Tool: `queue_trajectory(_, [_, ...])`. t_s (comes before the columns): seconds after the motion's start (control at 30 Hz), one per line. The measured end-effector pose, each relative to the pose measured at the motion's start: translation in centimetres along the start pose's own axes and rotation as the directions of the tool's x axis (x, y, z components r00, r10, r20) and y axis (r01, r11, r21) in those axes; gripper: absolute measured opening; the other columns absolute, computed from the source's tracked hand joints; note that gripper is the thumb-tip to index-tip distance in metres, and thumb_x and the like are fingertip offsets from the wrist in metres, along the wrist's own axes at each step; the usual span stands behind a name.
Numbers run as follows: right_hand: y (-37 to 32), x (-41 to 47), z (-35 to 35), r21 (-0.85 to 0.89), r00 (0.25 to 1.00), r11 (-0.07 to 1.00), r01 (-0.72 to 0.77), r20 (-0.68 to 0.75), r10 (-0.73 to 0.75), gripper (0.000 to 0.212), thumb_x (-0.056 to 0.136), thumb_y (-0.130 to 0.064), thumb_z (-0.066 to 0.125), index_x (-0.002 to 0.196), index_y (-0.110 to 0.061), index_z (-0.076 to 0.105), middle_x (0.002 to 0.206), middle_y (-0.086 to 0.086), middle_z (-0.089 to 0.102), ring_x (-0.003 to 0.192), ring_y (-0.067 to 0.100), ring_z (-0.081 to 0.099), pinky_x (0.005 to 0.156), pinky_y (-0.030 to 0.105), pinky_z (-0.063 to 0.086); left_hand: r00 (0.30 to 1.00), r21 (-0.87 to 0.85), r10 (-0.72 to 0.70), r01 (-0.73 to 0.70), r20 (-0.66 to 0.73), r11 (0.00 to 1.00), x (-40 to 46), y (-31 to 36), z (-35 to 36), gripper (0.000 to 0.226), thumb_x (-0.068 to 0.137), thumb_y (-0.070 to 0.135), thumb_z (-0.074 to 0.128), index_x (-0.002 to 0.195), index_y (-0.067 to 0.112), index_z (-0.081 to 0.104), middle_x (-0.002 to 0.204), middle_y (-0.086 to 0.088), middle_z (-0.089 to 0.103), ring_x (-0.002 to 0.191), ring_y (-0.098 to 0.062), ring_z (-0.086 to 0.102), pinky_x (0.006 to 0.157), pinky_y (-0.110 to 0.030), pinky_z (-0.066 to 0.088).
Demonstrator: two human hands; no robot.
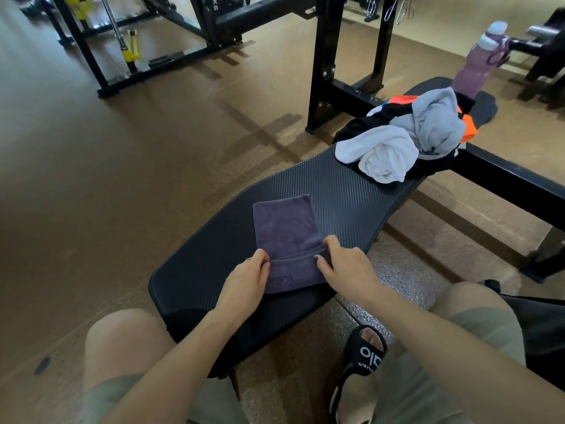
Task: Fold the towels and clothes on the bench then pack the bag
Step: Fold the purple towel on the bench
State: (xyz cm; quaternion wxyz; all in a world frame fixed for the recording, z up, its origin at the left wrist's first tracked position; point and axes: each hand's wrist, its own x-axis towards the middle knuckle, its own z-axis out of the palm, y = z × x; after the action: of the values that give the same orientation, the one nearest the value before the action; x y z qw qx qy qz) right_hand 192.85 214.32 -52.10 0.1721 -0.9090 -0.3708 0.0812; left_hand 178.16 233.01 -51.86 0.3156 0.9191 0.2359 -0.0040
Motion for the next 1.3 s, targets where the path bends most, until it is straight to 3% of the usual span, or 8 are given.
queue_trajectory(0.13, [1.2, -0.8, -0.8, 0.076, 0.987, 0.984, 0.159, -0.013, -0.158, 0.041, 0.088, -0.036, 0.062, 0.125, -0.025, 0.049, 0.116, -0.006, 0.061, 0.1, 0.018, 0.06, 0.088, 0.038, 0.046, 0.994, 0.044, 0.094, -0.096, 0.053, 0.994, -0.6, 0.2, -0.9, 0.01, 0.107, 0.034, 0.039, 0.1, 0.033, 0.046, 0.09, 0.012, 0.06, 0.079, -0.008, 0.058, 0.074, -0.039, 0.052])
queue_trajectory(0.27, [1.9, -0.5, -1.5, 0.14, 0.974, 0.967, 0.212, 0.05, -0.22, 0.02, 0.087, -0.023, 0.065, 0.104, -0.026, 0.055, 0.086, -0.012, 0.057, 0.077, 0.012, 0.055, 0.073, 0.033, 0.047, 0.986, 0.029, 0.141, -0.144, 0.085, 0.989, -0.9, 0.1, -1.5, 0.01, 0.107, 0.034, 0.039, 0.102, 0.034, 0.046, 0.089, 0.013, 0.06, 0.079, -0.007, 0.058, 0.072, -0.039, 0.052])
queue_trajectory(0.57, [1.5, 1.0, -1.6, 0.358, 0.98, 0.927, -0.112, 0.194, 0.044, 0.013, 0.098, -0.024, 0.056, 0.089, -0.025, 0.047, 0.07, -0.004, 0.057, 0.064, 0.014, 0.053, 0.061, 0.033, 0.042, 0.998, -0.029, 0.002, -0.001, 0.055, 1.0, 0.2, -0.4, -0.9, 0.013, 0.107, 0.032, 0.042, 0.097, 0.03, 0.05, 0.083, 0.008, 0.064, 0.072, -0.012, 0.062, 0.068, -0.043, 0.055])
queue_trajectory(0.93, [0.8, 2.2, -1.1, 0.11, 0.962, 0.983, -0.146, 0.247, 0.115, 0.013, 0.102, -0.032, 0.044, 0.096, -0.021, 0.042, 0.086, 0.004, 0.063, 0.08, 0.03, 0.059, 0.07, 0.04, 0.047, 0.996, 0.213, -0.066, 0.052, 0.058, 0.976, 1.8, 0.7, -0.4, 0.015, 0.108, 0.029, 0.032, 0.1, 0.021, 0.042, 0.088, -0.001, 0.061, 0.074, -0.022, 0.059, 0.072, -0.049, 0.054])
queue_trajectory(1.03, [0.2, 2.2, -1.0, 0.034, 0.961, 0.987, -0.158, 0.235, 0.145, 0.015, 0.103, -0.034, 0.043, 0.099, -0.019, 0.039, 0.087, 0.004, 0.058, 0.079, 0.03, 0.056, 0.07, 0.039, 0.045, 0.996, 0.267, -0.07, 0.053, 0.055, 0.962, 1.9, 1.1, 0.1, 0.005, 0.108, 0.026, 0.033, 0.108, 0.022, 0.036, 0.096, -0.004, 0.061, 0.076, -0.026, 0.062, 0.073, -0.05, 0.055])
queue_trajectory(1.1, [-0.1, 1.9, -0.8, -0.009, 0.97, 0.991, -0.13, 0.205, 0.129, 0.017, 0.103, -0.034, 0.045, 0.1, -0.02, 0.035, 0.09, 0.004, 0.054, 0.078, 0.032, 0.057, 0.065, 0.038, 0.04, 0.997, 0.378, -0.067, 0.044, 0.049, 0.925, 1.7, 1.3, 0.1, 0.018, 0.106, 0.022, 0.043, 0.119, 0.023, 0.031, 0.11, -0.004, 0.057, 0.079, -0.027, 0.064, 0.07, -0.044, 0.056])
queue_trajectory(1.2, [0.2, 1.1, -0.4, -0.261, 0.991, 0.958, 0.117, -0.031, -0.129, 0.033, 0.086, -0.023, 0.072, 0.101, -0.018, 0.043, 0.092, 0.007, 0.051, 0.067, 0.032, 0.06, 0.056, 0.034, 0.033, 0.995, 0.636, 0.088, -0.102, 0.052, 0.765, 1.4, 1.6, 0.0, 0.056, 0.091, 0.017, 0.069, 0.132, 0.021, 0.032, 0.132, -0.01, 0.047, 0.098, -0.025, 0.063, 0.07, -0.034, 0.05])
queue_trajectory(1.3, [0.4, 0.9, -0.1, -0.438, 0.919, 0.828, 0.35, -0.008, -0.393, 0.031, 0.074, -0.012, 0.073, 0.095, -0.018, 0.051, 0.093, 0.007, 0.054, 0.078, 0.028, 0.057, 0.066, 0.037, 0.042, 0.928, 0.702, 0.318, -0.357, 0.193, 0.616, 1.1, 1.7, 0.0, 0.055, 0.087, 0.018, 0.071, 0.135, 0.019, 0.045, 0.139, -0.009, 0.044, 0.116, -0.025, 0.054, 0.092, -0.036, 0.046])
